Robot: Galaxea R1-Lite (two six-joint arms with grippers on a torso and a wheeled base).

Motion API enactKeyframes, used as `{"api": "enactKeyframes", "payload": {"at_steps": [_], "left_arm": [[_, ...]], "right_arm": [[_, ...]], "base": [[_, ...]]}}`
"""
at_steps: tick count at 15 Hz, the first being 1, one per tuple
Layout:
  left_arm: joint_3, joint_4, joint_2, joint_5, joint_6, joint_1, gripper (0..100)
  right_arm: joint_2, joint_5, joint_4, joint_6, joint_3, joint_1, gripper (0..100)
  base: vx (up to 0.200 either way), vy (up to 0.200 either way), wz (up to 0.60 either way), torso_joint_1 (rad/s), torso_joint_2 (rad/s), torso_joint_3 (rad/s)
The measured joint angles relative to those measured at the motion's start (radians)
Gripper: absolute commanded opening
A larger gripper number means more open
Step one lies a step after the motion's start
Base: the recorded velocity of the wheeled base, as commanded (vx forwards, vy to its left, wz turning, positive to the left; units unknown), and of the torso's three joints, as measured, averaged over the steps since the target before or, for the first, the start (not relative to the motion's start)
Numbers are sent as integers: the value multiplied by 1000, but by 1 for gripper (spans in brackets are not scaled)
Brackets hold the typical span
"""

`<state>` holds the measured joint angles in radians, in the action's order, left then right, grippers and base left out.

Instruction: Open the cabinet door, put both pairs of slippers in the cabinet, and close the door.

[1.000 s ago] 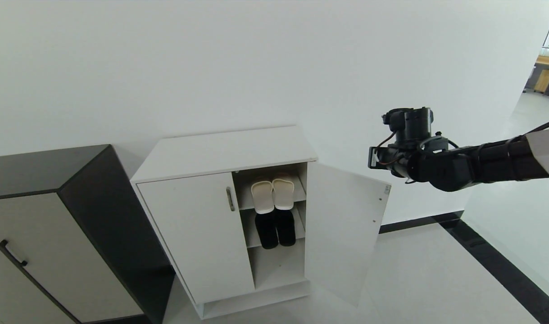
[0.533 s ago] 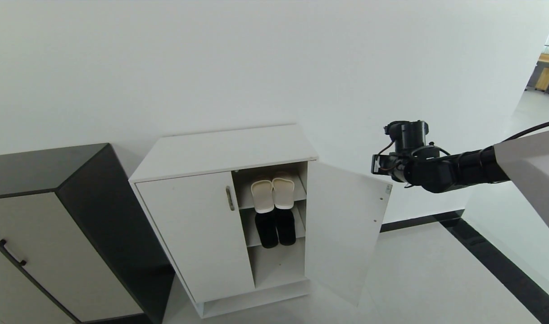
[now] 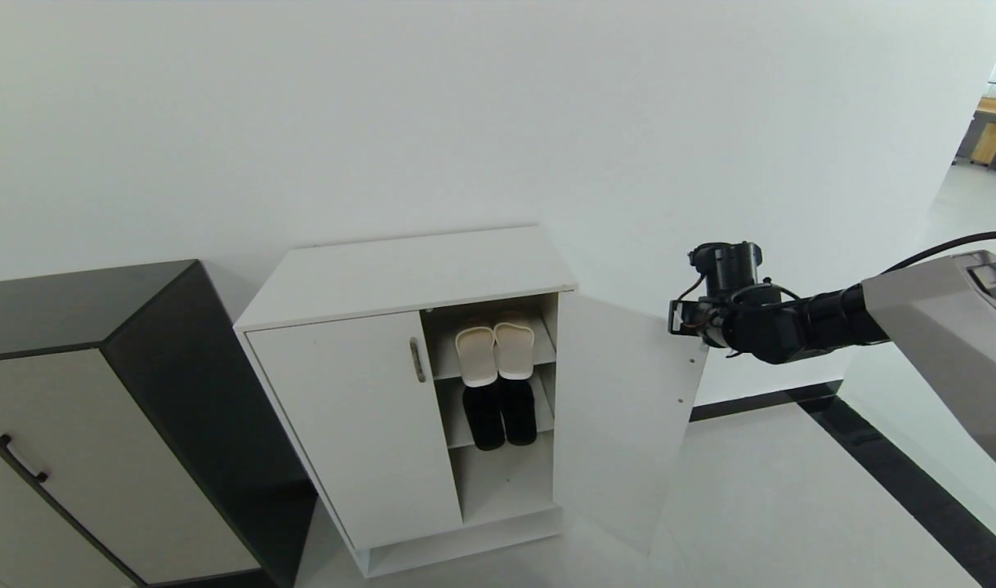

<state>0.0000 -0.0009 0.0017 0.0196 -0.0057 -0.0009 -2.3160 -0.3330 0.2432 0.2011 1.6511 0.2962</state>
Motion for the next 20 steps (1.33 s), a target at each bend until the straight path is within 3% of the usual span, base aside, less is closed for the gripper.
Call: {"api": "enactKeyframes", "payload": {"at_steps": [9, 16, 20], "left_arm": [[0, 0, 0, 0, 0, 0, 0], [0, 0, 0, 0, 0, 0, 0], [0, 0, 0, 0, 0, 0, 0]], "right_arm": [[28, -3, 3, 19, -81, 35, 0], [199, -9, 29, 29, -277, 218, 0], [267, -8, 214, -19, -410, 284, 0]], "base": [[0, 0, 0, 0, 0, 0], [0, 0, 0, 0, 0, 0], [0, 0, 0, 0, 0, 0]]}}
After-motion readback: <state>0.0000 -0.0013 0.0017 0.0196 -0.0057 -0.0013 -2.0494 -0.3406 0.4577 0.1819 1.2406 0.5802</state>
